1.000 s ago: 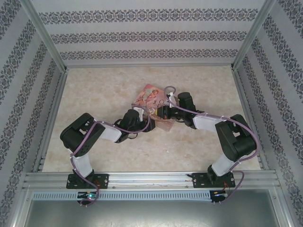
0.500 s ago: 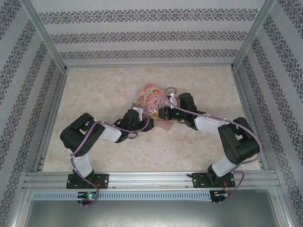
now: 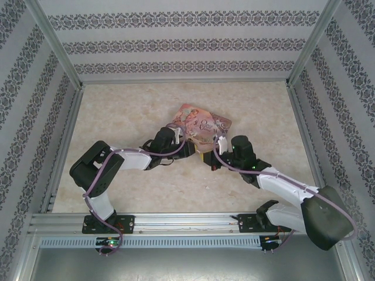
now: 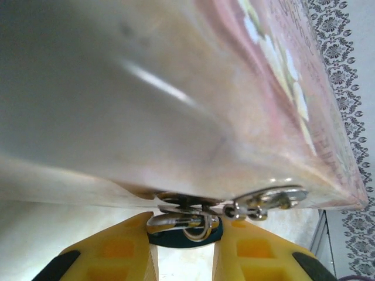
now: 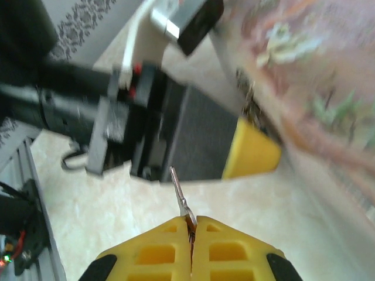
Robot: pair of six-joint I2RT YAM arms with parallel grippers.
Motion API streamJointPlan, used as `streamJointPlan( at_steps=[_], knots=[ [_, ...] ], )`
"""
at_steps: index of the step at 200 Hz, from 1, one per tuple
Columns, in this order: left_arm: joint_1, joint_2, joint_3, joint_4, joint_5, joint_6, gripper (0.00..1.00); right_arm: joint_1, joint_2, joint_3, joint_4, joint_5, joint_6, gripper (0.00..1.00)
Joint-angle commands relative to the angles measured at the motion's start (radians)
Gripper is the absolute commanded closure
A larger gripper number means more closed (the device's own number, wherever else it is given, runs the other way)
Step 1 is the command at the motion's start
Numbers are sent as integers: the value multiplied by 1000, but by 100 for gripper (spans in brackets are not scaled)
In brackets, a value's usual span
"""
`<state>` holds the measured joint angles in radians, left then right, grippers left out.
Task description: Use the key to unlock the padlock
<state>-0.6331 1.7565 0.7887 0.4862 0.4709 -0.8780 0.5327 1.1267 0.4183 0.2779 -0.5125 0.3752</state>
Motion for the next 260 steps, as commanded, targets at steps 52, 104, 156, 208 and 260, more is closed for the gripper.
streamJointPlan(
  at_steps=[52, 104, 156, 208, 260],
  knots=[
    [4, -23, 93, -120, 101, -87, 81, 131, 51, -69, 87, 282, -81, 100],
    [4, -21, 102, -135, 109, -98, 81, 153, 130, -97, 210, 401, -77, 100],
    [6, -20, 106, -129, 110, -104, 81, 153, 165, -104, 216, 430, -82, 100],
    [6, -18, 102, -119, 112, -110, 82, 153, 212, -92, 272, 416, -67, 100],
    [5, -17, 102, -120, 114, -111, 82, 153, 248, -81, 304, 417, -61, 100]
  ],
)
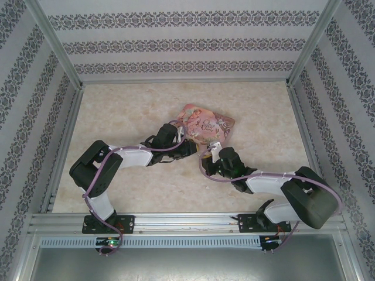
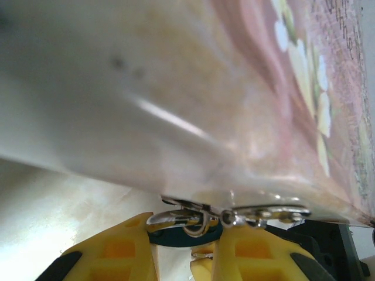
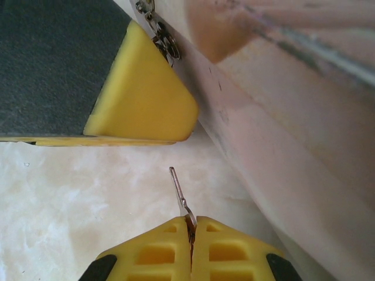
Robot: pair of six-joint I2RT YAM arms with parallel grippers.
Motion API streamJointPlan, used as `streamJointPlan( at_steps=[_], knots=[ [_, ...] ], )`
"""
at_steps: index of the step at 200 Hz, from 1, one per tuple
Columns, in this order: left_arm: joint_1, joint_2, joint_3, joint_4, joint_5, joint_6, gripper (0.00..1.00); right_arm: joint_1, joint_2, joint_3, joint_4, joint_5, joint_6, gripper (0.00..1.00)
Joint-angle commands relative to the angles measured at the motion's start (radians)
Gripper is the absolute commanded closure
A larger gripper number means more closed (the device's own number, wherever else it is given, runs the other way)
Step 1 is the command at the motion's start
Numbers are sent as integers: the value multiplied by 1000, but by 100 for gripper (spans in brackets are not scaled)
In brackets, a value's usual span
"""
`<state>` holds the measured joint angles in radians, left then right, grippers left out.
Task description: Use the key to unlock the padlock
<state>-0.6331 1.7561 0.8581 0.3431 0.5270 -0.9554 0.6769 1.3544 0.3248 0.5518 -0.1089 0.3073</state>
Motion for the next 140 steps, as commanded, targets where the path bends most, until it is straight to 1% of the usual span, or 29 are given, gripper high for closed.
streamJointPlan(
  at_steps=[1, 107, 112, 140],
  knots=[
    [5, -18, 32, 23, 57, -34, 82, 10, 22, 13, 31, 14, 7, 100],
    [7, -18, 27, 38, 67, -42, 82, 6, 50, 13, 72, 49, 10, 100],
    [7, -18, 28, 38, 67, -42, 82, 7, 52, 42, 75, 48, 9, 100],
    [7, -19, 22, 43, 65, -44, 82, 1, 67, 47, 87, 44, 9, 100]
  ],
)
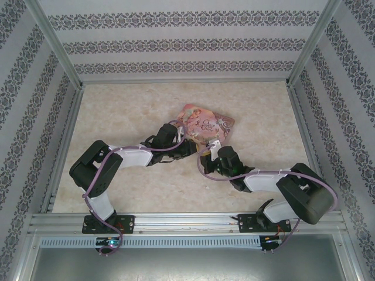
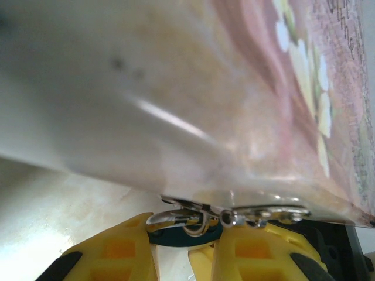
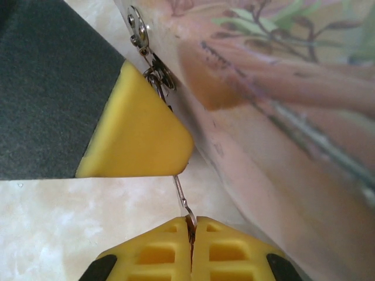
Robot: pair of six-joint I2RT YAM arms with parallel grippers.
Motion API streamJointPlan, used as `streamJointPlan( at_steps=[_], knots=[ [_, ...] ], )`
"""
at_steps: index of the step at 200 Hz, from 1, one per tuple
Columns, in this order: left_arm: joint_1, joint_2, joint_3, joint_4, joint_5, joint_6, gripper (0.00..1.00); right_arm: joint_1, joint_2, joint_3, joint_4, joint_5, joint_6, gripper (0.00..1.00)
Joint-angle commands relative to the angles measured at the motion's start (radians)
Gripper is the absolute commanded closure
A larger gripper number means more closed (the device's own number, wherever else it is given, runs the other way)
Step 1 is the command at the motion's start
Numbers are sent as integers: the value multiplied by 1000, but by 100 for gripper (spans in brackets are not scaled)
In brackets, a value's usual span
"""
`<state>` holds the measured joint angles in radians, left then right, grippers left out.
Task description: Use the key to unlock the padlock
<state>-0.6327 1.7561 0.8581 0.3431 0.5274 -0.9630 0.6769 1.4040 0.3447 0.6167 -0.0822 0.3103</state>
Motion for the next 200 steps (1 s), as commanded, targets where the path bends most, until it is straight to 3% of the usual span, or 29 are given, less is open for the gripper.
streamJointPlan(
  at_steps=[1, 200],
  knots=[
    [7, -19, 23, 43, 65, -37, 82, 1, 18, 28, 23, 18, 6, 100],
    [7, -32, 43, 1, 89, -52, 83, -21, 101, 65, 270, -25, -68, 100]
  ],
)
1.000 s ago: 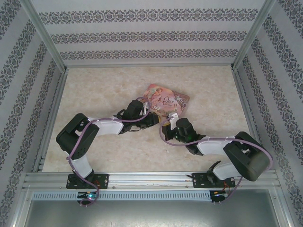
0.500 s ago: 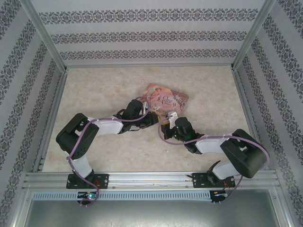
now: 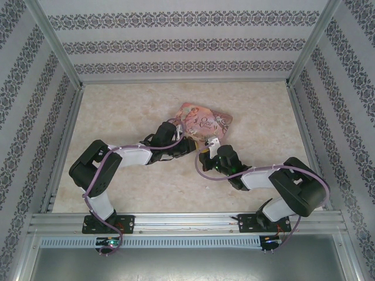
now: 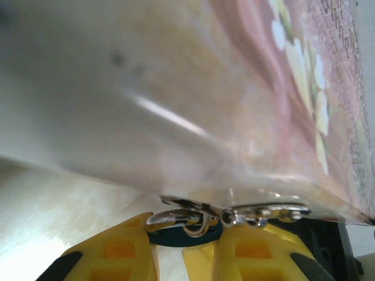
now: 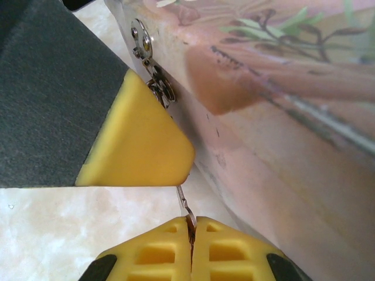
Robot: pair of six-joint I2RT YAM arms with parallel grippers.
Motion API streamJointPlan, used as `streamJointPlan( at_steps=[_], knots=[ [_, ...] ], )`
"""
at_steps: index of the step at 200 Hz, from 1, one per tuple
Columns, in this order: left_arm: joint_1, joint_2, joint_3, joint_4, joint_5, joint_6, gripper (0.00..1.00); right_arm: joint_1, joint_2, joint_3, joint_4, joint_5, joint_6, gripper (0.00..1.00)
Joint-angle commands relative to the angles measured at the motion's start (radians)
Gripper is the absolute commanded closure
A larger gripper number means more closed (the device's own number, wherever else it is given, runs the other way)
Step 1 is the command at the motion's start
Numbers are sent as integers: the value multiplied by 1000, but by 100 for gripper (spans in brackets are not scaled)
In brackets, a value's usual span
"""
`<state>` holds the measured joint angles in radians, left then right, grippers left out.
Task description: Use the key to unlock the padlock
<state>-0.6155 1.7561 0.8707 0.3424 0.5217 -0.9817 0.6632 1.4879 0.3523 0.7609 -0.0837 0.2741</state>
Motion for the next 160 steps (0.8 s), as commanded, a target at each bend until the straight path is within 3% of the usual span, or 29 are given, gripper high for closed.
streamJointPlan(
  at_steps=[1, 114, 160],
  knots=[
    [-10, -31, 30, 2, 95, -34, 83, -8, 18, 59, 127, -24, -32, 100],
    [-10, -29, 35, -10, 105, -32, 83, -32, 97, 236, 212, -137, -68, 100],
    [-10, -30, 40, -14, 113, -37, 83, -31, 133, 257, 234, -122, -128, 100]
  ],
)
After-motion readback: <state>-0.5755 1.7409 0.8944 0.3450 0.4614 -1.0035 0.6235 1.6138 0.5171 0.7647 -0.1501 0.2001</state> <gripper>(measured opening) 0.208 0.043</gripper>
